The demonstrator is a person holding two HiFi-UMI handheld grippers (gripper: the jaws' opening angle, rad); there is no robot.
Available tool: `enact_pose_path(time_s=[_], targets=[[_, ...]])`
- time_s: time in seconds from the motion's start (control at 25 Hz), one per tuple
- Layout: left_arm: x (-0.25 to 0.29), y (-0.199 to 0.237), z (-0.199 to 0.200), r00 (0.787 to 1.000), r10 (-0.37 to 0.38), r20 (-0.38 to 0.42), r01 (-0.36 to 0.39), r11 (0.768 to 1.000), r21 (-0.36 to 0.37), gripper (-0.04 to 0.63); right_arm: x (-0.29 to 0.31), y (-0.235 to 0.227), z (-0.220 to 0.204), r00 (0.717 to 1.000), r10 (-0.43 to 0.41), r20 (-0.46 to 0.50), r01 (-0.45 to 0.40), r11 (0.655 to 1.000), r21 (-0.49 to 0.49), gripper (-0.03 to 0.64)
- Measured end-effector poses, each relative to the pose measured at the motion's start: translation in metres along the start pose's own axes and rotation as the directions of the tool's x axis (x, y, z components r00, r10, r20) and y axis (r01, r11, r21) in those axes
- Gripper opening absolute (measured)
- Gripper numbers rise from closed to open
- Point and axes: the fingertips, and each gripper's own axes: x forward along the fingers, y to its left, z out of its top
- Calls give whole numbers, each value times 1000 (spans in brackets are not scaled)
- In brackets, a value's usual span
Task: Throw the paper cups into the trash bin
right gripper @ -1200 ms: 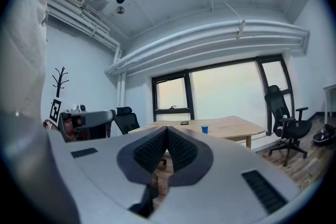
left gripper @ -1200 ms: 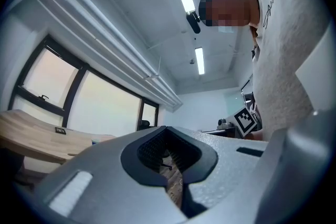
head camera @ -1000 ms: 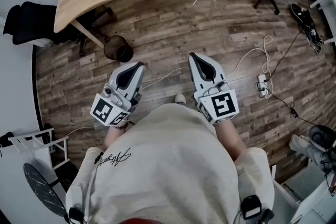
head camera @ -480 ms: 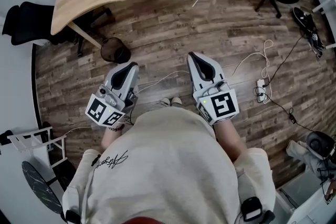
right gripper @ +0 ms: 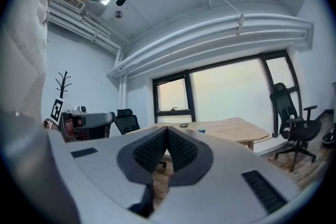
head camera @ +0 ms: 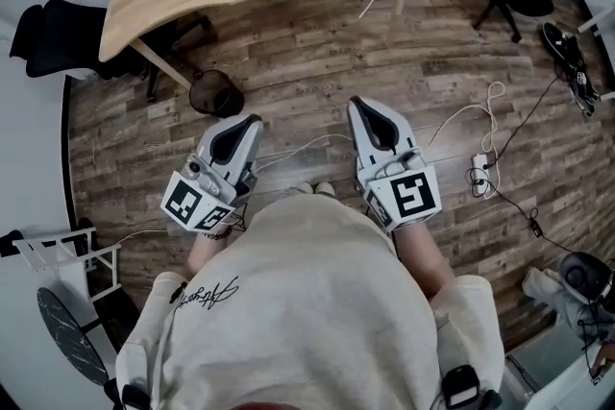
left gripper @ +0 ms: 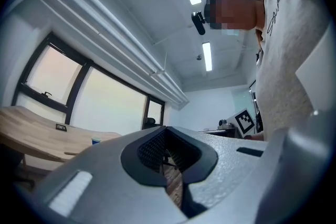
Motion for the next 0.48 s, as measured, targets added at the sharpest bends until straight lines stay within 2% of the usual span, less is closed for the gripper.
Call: enact_pose_path(time_s=[0.24, 0.48], targets=[[-11, 7, -1, 999, 39, -2, -39, 999, 6, 3, 0, 6, -13, 999, 27, -19, -27, 1000, 6, 8], [-11, 10, -5, 999, 44, -2, -44, 999, 4, 3, 7, 8, -13, 999, 40, -14, -40, 999, 8, 8]])
